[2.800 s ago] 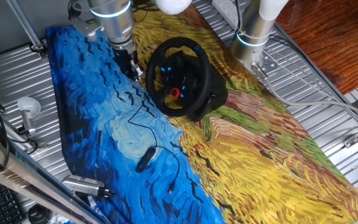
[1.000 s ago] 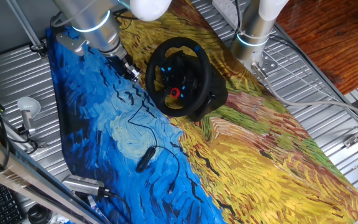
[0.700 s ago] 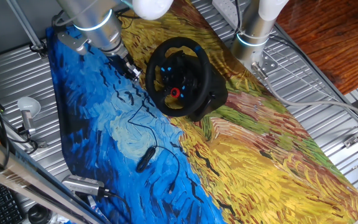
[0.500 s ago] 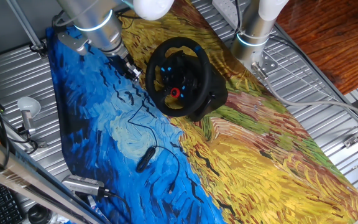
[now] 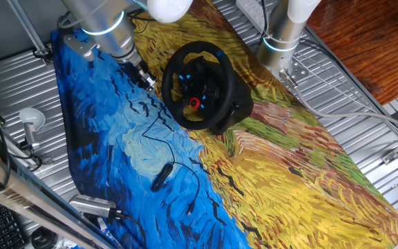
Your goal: Rotate the steering wheel 90 degrees clockwise
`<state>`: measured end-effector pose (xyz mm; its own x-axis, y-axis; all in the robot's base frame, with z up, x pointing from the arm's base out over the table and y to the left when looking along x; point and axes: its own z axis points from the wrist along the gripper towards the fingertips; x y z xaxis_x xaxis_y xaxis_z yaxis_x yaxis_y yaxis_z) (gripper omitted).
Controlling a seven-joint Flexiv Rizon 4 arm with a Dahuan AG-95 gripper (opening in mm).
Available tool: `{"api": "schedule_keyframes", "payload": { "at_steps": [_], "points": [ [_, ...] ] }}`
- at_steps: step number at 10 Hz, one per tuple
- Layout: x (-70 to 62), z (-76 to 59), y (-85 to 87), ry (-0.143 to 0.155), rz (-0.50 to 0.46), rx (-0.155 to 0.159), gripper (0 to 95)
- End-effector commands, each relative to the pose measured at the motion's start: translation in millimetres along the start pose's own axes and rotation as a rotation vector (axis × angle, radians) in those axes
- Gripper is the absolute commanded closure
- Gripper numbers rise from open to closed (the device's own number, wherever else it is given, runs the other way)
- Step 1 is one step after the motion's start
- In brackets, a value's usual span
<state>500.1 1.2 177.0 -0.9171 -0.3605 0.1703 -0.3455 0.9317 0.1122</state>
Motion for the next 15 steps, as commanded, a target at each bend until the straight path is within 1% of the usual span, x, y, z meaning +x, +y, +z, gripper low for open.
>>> {"api": "schedule_keyframes", "payload": {
  "at_steps": [1,2,3,4,5,7,8,9,12,15],
  "points": [
    [-0.7,0.0,-0.1,-0.007,0.008,-0.010,95.0],
    [-0.7,0.0,-0.1,-0.010,0.005,-0.028,95.0],
    [-0.7,0.0,-0.1,-0.010,0.005,-0.030,95.0],
    [-0.7,0.0,-0.1,0.021,-0.022,-0.067,95.0],
    [-0.7,0.0,-0.1,0.061,-0.030,-0.112,95.0],
    [-0.7,0.0,-0.1,0.136,-0.030,-0.181,95.0],
    [-0.7,0.0,-0.1,0.168,-0.017,-0.190,95.0],
    [-0.7,0.0,-0.1,0.176,-0.011,-0.192,95.0],
    [-0.7,0.0,-0.1,0.182,-0.028,-0.203,95.0],
    [-0.7,0.0,-0.1,0.201,-0.032,-0.210,95.0]
  ]
}}
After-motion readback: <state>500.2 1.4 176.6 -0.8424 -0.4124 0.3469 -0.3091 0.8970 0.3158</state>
